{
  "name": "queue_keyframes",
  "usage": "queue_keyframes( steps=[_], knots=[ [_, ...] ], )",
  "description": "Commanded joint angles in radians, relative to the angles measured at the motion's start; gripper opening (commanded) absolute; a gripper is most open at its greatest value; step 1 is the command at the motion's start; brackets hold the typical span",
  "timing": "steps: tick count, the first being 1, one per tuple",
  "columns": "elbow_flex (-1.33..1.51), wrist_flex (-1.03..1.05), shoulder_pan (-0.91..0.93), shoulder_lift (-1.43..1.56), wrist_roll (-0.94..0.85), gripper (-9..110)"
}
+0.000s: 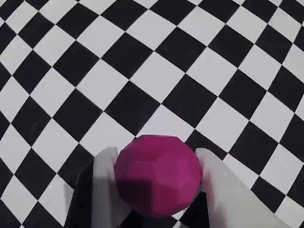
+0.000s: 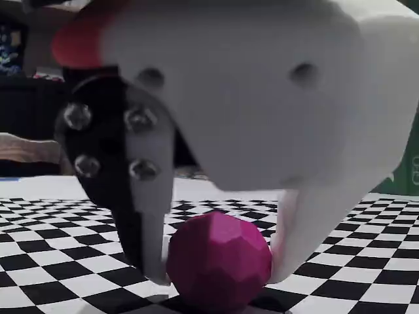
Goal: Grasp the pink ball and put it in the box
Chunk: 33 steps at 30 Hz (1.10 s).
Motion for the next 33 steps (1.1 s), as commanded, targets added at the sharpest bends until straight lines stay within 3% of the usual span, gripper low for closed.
queue_keyframes(
  steps=[1, 33],
  knots=[
    [-0.029, -0.011, 0.003, 0.051, -0.005, 0],
    [-0.052, -0.011, -0.009, 0.380, -0.005, 0]
  ],
)
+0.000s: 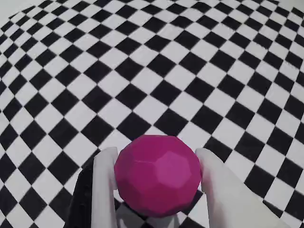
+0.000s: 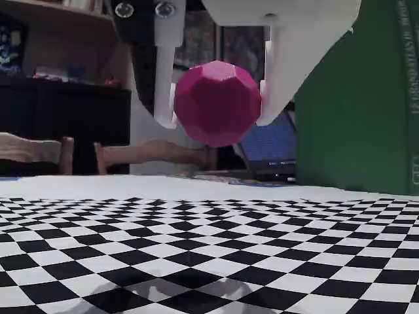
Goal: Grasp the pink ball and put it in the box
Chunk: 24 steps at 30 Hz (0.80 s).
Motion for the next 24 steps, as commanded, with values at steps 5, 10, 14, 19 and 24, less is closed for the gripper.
queue_keyframes(
  steps=[5, 10, 14, 19, 24],
  knots=[
    [-0.035, -0.008, -0.009, 0.103, -0.005, 0],
    [-0.043, -0.009, -0.009, 0.146, -0.005, 0],
    [-0.046, -0.011, -0.014, 0.166, -0.005, 0],
    [-0.057, -0.011, -0.057, 0.175, -0.005, 0],
    [-0.057, -0.002, -0.114, 0.198, -0.005, 0]
  ],
)
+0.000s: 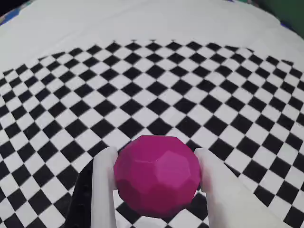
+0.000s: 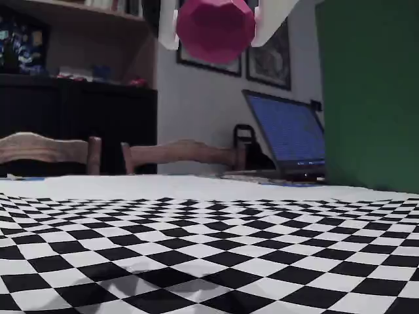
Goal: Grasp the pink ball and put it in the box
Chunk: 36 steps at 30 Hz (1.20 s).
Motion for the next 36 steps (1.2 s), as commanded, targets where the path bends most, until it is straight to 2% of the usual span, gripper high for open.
queue_keyframes(
  steps=[1, 25, 36],
  knots=[
    [-0.052, -0.002, -0.040, 0.037, -0.005, 0],
    [-0.041, 0.018, -0.387, 0.098, -0.005, 0],
    [-0.041, 0.018, -0.482, 0.100, -0.005, 0]
  ],
)
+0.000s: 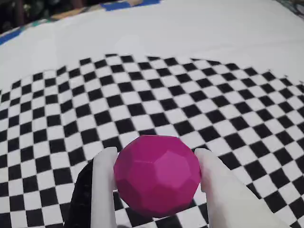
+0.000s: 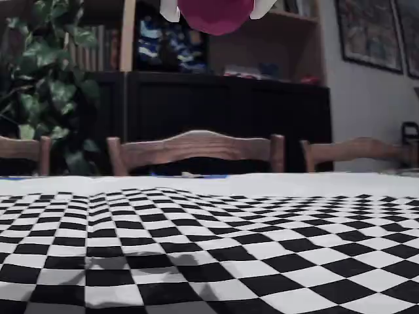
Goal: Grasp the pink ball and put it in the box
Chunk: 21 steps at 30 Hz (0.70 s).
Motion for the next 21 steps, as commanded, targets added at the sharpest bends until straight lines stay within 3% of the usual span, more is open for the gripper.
queue_keyframes(
  steps=[1, 21],
  knots=[
    [-0.040, 0.002, -0.034, 0.031, -0.005, 0],
    [-0.031, 0.002, -0.373, 0.078, 0.002, 0]
  ],
)
